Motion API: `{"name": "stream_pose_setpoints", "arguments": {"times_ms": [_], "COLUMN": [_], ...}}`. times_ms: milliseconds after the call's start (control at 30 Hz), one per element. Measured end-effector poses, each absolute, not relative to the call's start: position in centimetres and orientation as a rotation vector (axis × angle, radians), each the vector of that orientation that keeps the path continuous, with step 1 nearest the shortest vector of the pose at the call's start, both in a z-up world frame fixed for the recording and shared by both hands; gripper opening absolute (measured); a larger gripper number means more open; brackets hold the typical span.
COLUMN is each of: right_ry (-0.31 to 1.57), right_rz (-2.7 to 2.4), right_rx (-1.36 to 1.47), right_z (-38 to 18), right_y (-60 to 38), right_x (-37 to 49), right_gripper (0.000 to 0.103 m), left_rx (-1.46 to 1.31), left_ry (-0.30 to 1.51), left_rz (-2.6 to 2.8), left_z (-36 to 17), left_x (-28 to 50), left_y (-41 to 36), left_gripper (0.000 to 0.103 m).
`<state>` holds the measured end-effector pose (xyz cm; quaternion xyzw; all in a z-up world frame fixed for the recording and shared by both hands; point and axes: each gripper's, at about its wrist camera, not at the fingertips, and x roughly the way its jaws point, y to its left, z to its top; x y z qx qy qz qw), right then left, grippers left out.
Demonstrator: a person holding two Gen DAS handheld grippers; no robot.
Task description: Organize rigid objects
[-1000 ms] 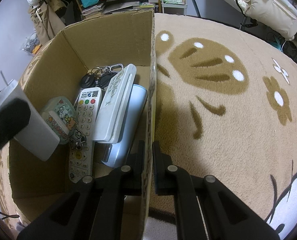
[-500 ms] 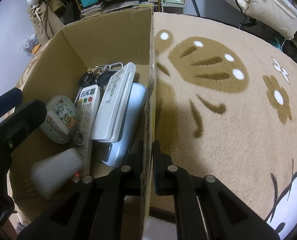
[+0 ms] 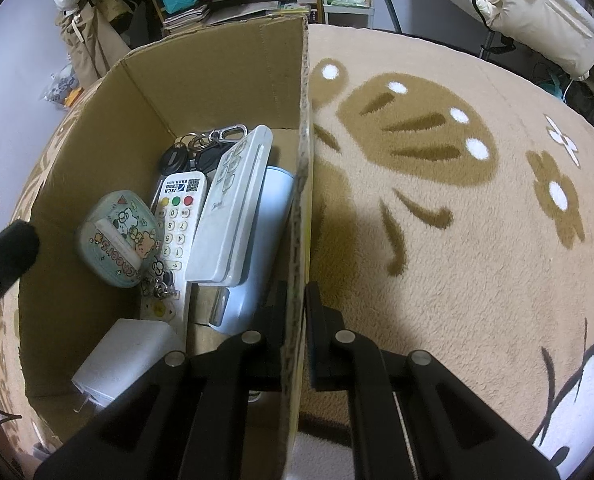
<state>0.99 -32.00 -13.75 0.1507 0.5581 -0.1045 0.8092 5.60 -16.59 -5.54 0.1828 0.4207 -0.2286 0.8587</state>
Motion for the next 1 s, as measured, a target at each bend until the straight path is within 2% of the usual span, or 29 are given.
{"name": "stream_pose_setpoints", "arguments": {"times_ms": [67, 167, 600, 1000], "right_ry": [1.193, 1.193, 1.193, 1.193], "right_rz": [-0.224, -0.224, -0.221, -0.219], "right_rx": [0.321, 0.322, 0.315, 0.316], "right_z": [-13.7, -13.7, -13.8, -13.8], "right_y": [-32.0, -32.0, -31.8, -31.8], "right_x": [1.0, 1.0, 1.1, 1.0], "right_gripper": [0.008, 0.008, 0.008, 0.008], "left_rx": [0.377, 0.362, 0.388, 0.394], "left_ry": [0.834, 0.787, 1.056, 1.188], "left_rz": [-0.473, -0.447, -0.405, -0.343], "left_z": [-5.1, -4.8, -9.1, -13.4], "left_x": [5.4, 5.6, 8.9, 10.2], "left_y": [-15.6, -14.2, -8.3, -6.2], "left_gripper": [0.102, 0.103, 0.102, 0.100]}}
